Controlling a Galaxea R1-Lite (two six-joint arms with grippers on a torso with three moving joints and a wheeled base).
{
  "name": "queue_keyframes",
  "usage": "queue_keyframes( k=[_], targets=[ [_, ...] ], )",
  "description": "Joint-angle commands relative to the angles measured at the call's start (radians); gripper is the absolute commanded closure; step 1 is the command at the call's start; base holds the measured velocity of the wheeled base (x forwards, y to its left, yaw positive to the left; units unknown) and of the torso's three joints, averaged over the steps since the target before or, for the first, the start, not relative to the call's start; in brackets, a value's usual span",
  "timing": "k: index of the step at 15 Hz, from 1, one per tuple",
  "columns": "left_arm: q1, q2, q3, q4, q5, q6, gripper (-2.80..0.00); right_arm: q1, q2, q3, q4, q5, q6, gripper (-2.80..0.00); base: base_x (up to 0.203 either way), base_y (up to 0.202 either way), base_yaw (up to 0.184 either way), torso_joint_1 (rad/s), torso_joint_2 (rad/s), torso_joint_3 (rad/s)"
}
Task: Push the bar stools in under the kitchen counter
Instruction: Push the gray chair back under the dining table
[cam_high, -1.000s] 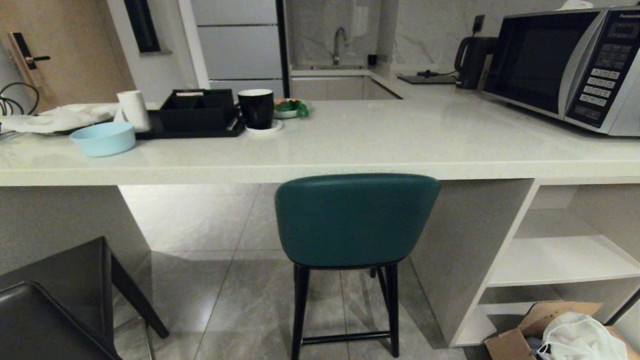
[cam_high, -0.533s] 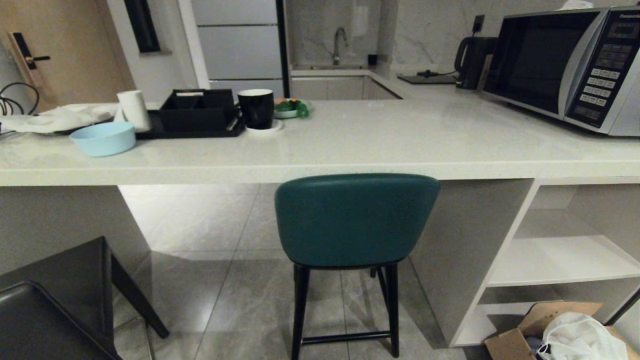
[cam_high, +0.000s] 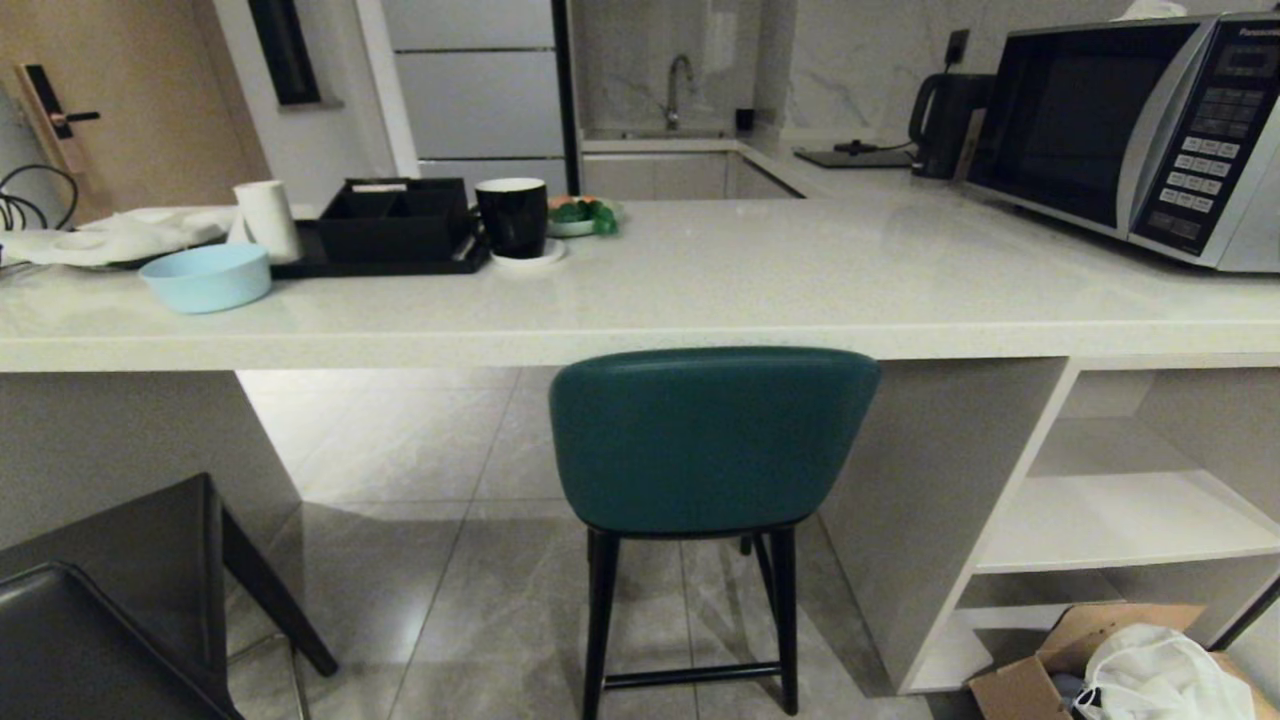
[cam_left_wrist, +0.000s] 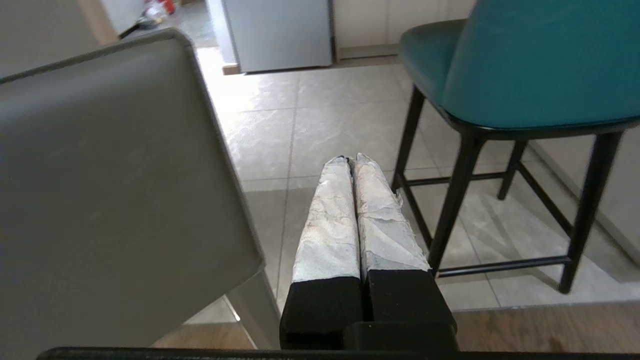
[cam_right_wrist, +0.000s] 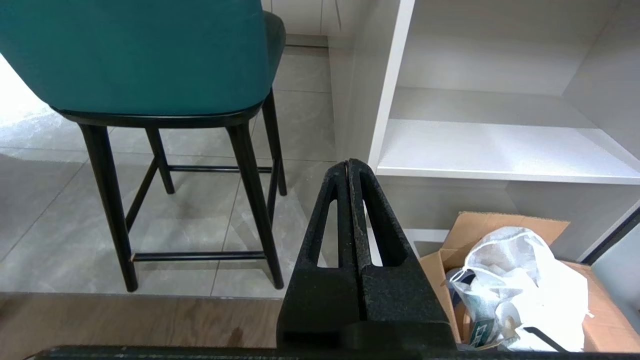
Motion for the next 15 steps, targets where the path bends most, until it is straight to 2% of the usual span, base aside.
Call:
queue_keyframes(
  k=[1,15],
  targets=[
    [0.0,0.001,0.018,-0.001,0.011,-0.002,0.0,0.0,0.0,0.0,0.001,0.0,-0.001,0.0,0.0,0.0,0.0,0.0,0.0,0.0],
    [0.0,0.001,0.018,-0.001,0.011,-0.003,0.0,0.002,0.0,0.0,0.001,0.008,0.002,0.0,-0.191,0.0,-0.001,0.001,0.0,0.001]
  ],
)
